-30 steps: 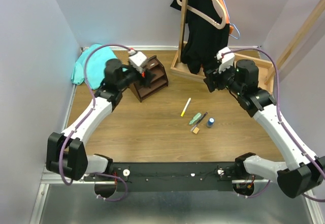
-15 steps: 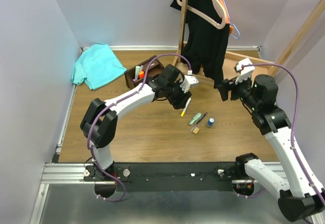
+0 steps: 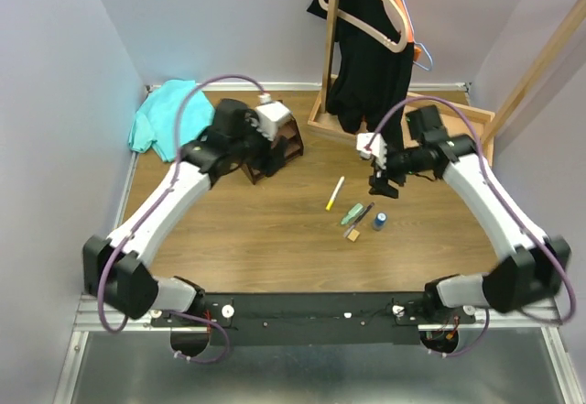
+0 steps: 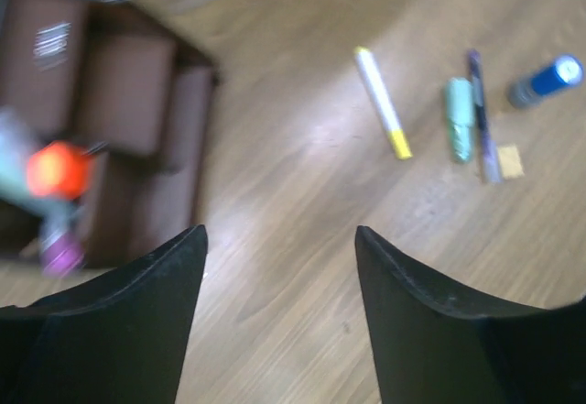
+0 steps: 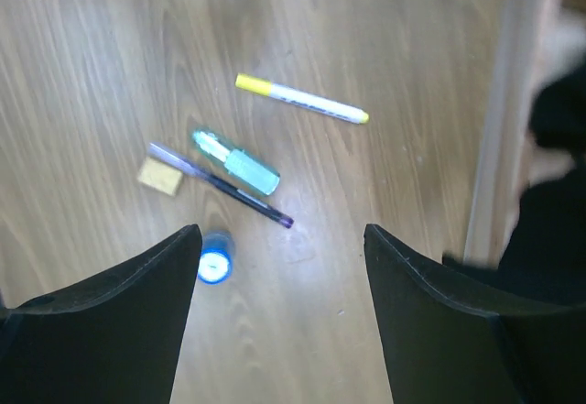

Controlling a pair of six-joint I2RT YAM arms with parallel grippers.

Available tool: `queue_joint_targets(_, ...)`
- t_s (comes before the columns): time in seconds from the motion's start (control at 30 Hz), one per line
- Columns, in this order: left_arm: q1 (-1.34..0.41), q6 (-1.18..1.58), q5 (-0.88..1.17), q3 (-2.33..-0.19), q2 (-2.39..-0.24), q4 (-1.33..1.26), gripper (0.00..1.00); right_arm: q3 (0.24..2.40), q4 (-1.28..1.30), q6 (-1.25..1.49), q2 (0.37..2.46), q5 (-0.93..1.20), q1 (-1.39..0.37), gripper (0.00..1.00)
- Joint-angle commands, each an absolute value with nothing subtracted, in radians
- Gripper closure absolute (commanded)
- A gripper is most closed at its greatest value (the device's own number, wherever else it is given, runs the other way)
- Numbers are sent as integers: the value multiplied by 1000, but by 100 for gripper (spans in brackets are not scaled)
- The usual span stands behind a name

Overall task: Sort the stationery into containers
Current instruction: Pick up the pen from the center of the board.

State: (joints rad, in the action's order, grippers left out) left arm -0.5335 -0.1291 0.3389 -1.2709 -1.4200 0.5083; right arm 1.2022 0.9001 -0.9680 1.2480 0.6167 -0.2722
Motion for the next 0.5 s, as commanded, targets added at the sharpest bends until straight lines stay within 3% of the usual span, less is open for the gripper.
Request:
queue_joint_targets(0.0, -358, -51, 359, -1183, -1284, 529, 24, 1348, 1097, -1396, 1478, 612, -389, 21)
queue_joint_targets(0.27, -105, -71, 325, -1092, -1094, 523, 23, 1494, 1128, -1655, 1798, 433, -607, 28)
queue_joint_targets(0.4, -11, -57, 322, -1068, -1026, 526, 22, 1493, 1121, -1739, 1893, 377, -630, 30)
queue_joint_targets(0.47, 18, -57, 321, -1048, -990, 529, 22, 1502, 1138, -1782, 1920, 336, -629, 35)
